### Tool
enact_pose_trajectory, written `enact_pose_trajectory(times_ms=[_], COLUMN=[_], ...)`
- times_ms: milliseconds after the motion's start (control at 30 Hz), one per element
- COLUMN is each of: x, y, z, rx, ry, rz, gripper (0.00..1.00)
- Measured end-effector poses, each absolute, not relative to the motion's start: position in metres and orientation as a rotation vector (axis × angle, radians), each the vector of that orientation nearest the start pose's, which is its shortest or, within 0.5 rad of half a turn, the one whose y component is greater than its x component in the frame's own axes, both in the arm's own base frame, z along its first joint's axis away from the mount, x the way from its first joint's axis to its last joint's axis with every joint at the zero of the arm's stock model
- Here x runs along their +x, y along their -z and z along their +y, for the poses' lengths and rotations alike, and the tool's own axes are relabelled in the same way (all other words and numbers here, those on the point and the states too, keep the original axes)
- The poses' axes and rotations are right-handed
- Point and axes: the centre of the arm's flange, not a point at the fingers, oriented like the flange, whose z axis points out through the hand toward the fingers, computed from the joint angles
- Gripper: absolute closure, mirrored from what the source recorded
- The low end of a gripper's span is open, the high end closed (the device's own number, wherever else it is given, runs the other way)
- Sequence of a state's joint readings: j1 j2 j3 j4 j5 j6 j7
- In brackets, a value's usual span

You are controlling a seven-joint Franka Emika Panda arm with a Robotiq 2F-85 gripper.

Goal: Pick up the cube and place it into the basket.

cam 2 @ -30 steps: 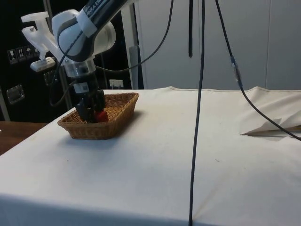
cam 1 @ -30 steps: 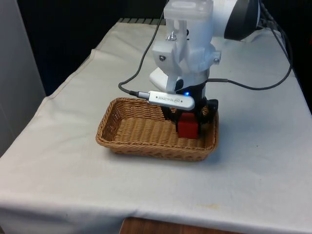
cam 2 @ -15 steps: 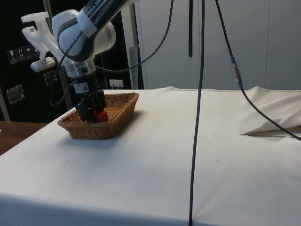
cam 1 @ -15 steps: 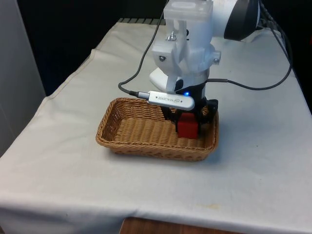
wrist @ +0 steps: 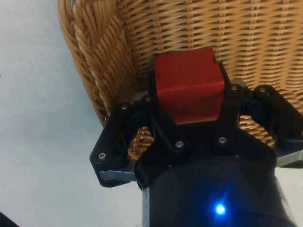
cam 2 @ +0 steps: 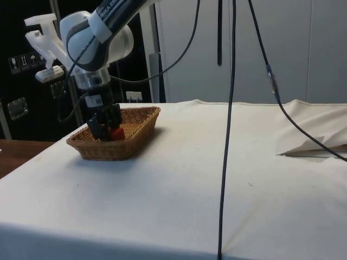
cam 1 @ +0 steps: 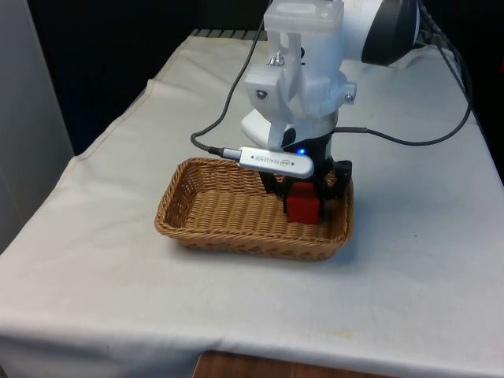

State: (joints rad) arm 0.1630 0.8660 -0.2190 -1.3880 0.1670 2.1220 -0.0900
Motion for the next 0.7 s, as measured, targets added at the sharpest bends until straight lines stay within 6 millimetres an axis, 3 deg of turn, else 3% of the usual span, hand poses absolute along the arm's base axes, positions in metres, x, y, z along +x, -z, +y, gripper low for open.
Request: enact_pose_trajectory(times_ms=[133, 233, 267, 300, 367, 500, 700], x=[0.7196, 0.7196, 0.7196, 0.7196, 0.7196, 0.7196, 0.7196], y=[-0.1886, -0.1886, -0.1886, -0.1886, -0.1886, -0.1886, -0.1887], z=[-0.0024, -0.0024, -0.0024, -0.0024, -0.0024, -0.0024, -0.003], rx=[-3.162, -3.162, -3.162, -3.162, -3.162, -3.162, -3.162], ry=[-0.178, -0.178, -0.178, -0.178, -0.178, -0.178, -0.177], rz=[-0.007, -0.007, -0.007, -0.007, -0.007, -0.007, -0.006], gripper=[0.99, 0.84, 0.84, 0.64, 0.4, 0.03, 0.0])
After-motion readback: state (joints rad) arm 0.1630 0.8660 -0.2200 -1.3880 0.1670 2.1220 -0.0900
